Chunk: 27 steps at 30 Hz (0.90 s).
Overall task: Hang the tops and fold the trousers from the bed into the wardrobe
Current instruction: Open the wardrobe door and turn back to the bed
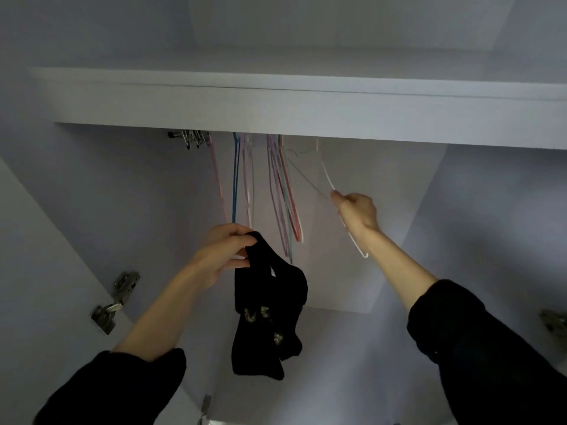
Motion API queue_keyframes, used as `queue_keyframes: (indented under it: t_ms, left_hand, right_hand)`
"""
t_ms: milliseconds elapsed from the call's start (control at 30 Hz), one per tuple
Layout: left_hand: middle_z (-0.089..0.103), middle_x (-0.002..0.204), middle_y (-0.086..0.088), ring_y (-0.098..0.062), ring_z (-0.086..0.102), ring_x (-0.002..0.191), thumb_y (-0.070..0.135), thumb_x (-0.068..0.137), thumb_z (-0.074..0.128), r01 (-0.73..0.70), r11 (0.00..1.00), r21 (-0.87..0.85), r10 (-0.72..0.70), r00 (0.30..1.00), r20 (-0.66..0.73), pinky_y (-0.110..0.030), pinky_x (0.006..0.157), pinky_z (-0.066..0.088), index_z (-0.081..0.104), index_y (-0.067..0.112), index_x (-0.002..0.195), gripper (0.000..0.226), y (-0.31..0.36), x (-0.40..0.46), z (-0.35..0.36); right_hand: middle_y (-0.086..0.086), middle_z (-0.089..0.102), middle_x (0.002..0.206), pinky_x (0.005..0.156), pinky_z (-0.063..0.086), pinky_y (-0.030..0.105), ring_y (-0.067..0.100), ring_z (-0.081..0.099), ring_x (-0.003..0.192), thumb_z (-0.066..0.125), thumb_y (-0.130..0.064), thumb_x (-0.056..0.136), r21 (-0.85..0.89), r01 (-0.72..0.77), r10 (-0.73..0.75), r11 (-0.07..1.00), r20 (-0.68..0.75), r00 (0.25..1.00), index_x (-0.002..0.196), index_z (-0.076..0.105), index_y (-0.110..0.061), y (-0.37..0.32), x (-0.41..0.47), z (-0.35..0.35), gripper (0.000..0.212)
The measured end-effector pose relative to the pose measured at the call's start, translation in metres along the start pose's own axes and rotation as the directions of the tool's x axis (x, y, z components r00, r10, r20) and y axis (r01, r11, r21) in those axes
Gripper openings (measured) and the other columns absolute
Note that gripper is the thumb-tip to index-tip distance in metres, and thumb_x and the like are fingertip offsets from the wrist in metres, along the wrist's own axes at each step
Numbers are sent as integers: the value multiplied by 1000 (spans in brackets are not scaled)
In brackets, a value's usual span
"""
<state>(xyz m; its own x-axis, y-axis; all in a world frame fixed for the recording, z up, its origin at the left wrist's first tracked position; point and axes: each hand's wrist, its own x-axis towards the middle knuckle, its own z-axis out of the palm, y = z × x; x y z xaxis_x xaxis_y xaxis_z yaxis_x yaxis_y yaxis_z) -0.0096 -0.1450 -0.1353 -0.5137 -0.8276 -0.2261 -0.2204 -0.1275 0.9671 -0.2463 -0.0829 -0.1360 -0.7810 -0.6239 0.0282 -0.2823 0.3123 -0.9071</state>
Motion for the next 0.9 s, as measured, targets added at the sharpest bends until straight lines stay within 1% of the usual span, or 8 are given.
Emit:
queue_keyframes:
  t_ms: [67, 167, 300, 400, 500, 700, 800, 900]
  left_hand:
    - [66, 88, -13, -21, 65, 79, 1, 87, 56, 21, 1000, -5, -21, 1000, -7, -29, 67, 57, 63, 3, 94, 10, -5, 0, 3]
    - [66, 87, -13, -21, 64, 77, 2, 88, 56, 37, 999, 7, -37, 999, -4, -27, 64, 56, 63, 2, 95, 11, -13, 0, 9]
    - [63, 81, -11, -22, 61, 76, 5, 87, 56, 61, 998, 22, -61, 998, -15, -26, 60, 47, 63, 6, 87, 7, -20, 0, 17]
    - [60, 77, -10, -23, 58, 71, 6, 87, 55, 103, 994, 23, -102, 993, -51, -26, 58, 46, 62, 6, 81, 9, -25, 2, 20]
    - [58, 74, -9, -21, 57, 67, 5, 87, 54, 154, 987, 56, -152, 988, -31, -25, 55, 46, 61, 7, 79, 10, -33, 1, 23]
    - [57, 68, -7, -18, 55, 58, 9, 86, 56, 280, 955, 103, -275, 960, -56, -17, 42, 44, 61, 5, 82, 7, -57, 6, 31]
    - [54, 71, -7, -18, 53, 61, 13, 88, 53, 275, 940, 199, -245, 956, -163, -22, 48, 42, 57, 9, 78, 11, -69, 16, 30]
    - [55, 77, -6, -19, 53, 69, 17, 88, 52, 226, 919, 324, -160, 963, -217, -23, 50, 38, 56, 15, 80, 9, -82, 23, 26]
  right_hand:
    - [8, 58, 73, 74, 45, 35, 26, 53, 75, 57, -42, 88, -94, -12, 7, 995, -53, 999, 62, 52, -14, 19, -17, -9, 39]
    - [2, 35, 53, 60, 31, 31, 17, 35, 57, 63, -36, 87, 86, 41, -27, 995, -157, 987, 53, 32, -13, 55, -49, -13, 51]
    - [10, 45, 55, 49, 43, 19, 7, 44, 44, 62, -23, 89, 427, 100, -46, 899, -133, 990, 73, 49, -2, 75, -66, -20, 30]
    - [-4, 44, 44, 38, 36, 19, 5, 38, 35, 49, -26, 97, 556, 32, 83, 831, -179, 980, 80, 53, -13, 82, -59, -31, 22]
    - [-7, 35, 43, 35, 24, 16, 2, 28, 29, 38, -26, 101, 468, -74, 183, 880, -192, 964, 82, 61, -12, 106, -59, -35, 33]
    - [6, 43, 52, 36, 25, 13, 4, 36, 36, 57, -13, 92, 152, -257, 267, 954, -48, 963, 94, 65, 13, 143, -67, -37, 28]
    - [-7, 54, 45, 41, 30, 9, 4, 44, 46, 56, -5, 91, 5, -207, 205, 978, 121, 971, 90, 69, -2, 144, -74, -45, 13]
    - [-13, 60, 47, 54, 36, 7, 5, 50, 62, 53, -3, 92, -38, -119, 124, 992, 164, 979, 89, 70, -6, 141, -78, -53, 18]
